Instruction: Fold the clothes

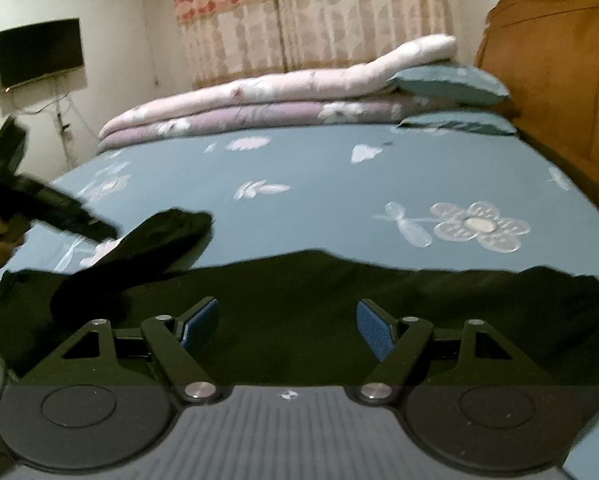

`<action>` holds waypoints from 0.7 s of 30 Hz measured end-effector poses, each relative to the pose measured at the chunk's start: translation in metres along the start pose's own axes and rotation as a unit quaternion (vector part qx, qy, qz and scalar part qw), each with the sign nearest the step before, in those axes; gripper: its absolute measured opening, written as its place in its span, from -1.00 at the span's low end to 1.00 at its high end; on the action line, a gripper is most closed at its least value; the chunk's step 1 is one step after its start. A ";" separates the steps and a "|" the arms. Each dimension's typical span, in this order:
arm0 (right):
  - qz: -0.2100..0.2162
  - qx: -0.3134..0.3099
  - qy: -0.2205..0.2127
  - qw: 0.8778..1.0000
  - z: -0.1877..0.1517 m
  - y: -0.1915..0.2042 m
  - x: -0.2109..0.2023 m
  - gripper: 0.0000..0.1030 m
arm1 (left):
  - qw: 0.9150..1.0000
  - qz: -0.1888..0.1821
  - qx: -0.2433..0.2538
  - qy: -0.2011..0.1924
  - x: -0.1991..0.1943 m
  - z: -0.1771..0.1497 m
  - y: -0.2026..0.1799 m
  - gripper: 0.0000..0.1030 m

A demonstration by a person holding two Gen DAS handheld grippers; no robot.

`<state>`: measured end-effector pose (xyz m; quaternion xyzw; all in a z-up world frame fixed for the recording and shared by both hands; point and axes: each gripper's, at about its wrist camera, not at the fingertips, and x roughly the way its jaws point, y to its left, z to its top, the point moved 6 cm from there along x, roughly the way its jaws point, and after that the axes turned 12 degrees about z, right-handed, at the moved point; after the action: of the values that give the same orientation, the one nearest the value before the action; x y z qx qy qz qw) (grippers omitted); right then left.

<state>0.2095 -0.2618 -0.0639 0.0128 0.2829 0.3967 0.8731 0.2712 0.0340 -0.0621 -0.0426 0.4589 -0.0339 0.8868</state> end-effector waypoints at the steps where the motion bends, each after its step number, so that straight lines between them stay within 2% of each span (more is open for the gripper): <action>1: 0.004 -0.003 0.004 1.000 -0.002 0.003 0.003 0.55 | 1.000 0.000 0.016 0.001 0.004 0.001 -0.010 0.30; 3: 0.011 -0.006 0.008 1.000 -0.005 0.008 0.009 0.55 | 0.998 0.020 0.063 0.010 0.015 0.002 -0.030 0.34; 5: 0.017 -0.007 0.011 1.000 -0.006 0.013 0.013 0.55 | 0.989 0.064 0.128 0.024 0.032 0.001 -0.047 0.32; 6: 0.022 -0.005 0.009 1.000 -0.007 0.015 0.014 0.55 | 0.984 0.086 0.154 0.031 0.039 -0.001 -0.053 0.23; 8: 0.030 0.002 0.004 1.000 -0.008 0.018 0.011 0.55 | 0.970 0.125 0.205 0.041 0.050 -0.007 -0.059 -0.37; 9: 0.033 0.004 0.001 0.999 -0.009 0.019 0.009 0.55 | 0.965 0.138 0.217 0.045 0.052 -0.011 -0.058 -0.84; 13: 0.041 0.016 -0.007 0.999 -0.011 0.019 0.002 0.55 | 0.965 0.142 0.217 0.029 0.032 -0.017 -0.046 -0.97; 16: 0.051 0.028 -0.012 0.998 -0.012 0.020 0.001 0.55 | 0.966 0.149 0.209 0.013 0.004 -0.023 -0.030 -0.98; 19: 0.065 0.037 -0.016 0.997 -0.014 0.026 0.002 0.55 | 0.968 0.161 0.193 0.007 -0.020 -0.032 -0.011 -0.98; 21: 0.075 0.039 -0.017 0.996 -0.015 0.032 0.005 0.55 | 0.972 0.165 0.164 0.007 -0.034 -0.041 0.006 -0.98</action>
<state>0.1826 -0.2396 -0.0709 0.0743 0.2818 0.4498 0.8442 0.2185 0.0420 -0.0590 0.1802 0.4540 0.0382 0.8717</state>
